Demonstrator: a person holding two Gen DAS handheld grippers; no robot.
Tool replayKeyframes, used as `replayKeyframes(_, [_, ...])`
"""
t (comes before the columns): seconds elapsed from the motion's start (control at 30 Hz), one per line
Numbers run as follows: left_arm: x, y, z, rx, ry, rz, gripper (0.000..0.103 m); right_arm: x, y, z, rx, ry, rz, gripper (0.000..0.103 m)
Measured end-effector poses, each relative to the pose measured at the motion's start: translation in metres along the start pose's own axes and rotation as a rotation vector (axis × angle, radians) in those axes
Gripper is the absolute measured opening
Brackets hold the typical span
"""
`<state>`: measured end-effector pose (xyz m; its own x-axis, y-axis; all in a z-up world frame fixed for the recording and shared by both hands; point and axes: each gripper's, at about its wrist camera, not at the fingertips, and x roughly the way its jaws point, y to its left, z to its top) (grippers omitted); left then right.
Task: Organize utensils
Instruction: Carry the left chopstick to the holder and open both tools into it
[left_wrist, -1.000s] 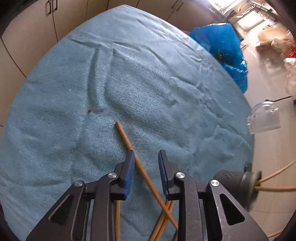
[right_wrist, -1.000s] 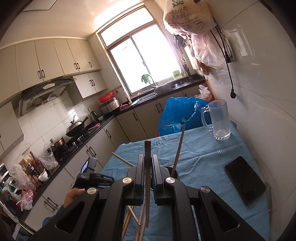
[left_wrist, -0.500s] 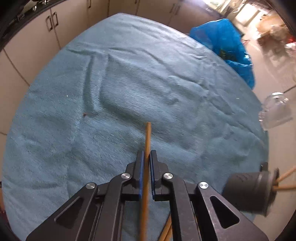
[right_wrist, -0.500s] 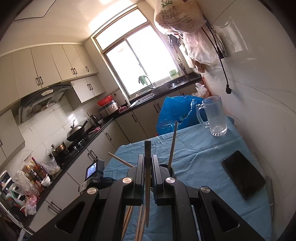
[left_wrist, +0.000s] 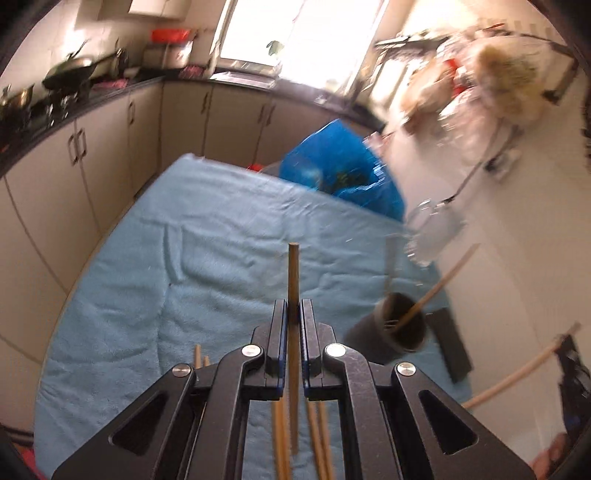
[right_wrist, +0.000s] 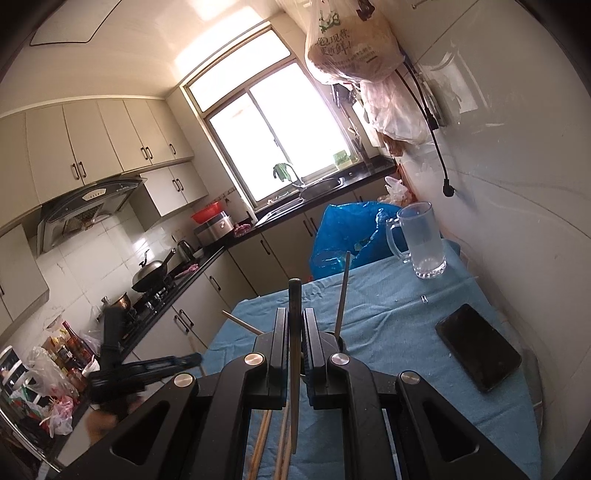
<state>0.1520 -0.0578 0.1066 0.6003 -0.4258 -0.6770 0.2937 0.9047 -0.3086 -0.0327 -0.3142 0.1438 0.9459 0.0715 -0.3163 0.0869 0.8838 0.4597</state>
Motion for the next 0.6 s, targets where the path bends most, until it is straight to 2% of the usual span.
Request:
replayKeyframes(0.23, [-0.037, -0.026, 0.012, 0.046, -0.075, -0.055, 0.006, -0.010, 0.013, 0.003, -0.037, -0.033, -0.010, 0.008])
replayKeyframes(0.6, [-0.067, -0.056, 0.028, 0.099, -0.129, -0.089, 0.006, -0.016, 0.020, 0.016, -0.064, -0.069, -0.027, 0.008])
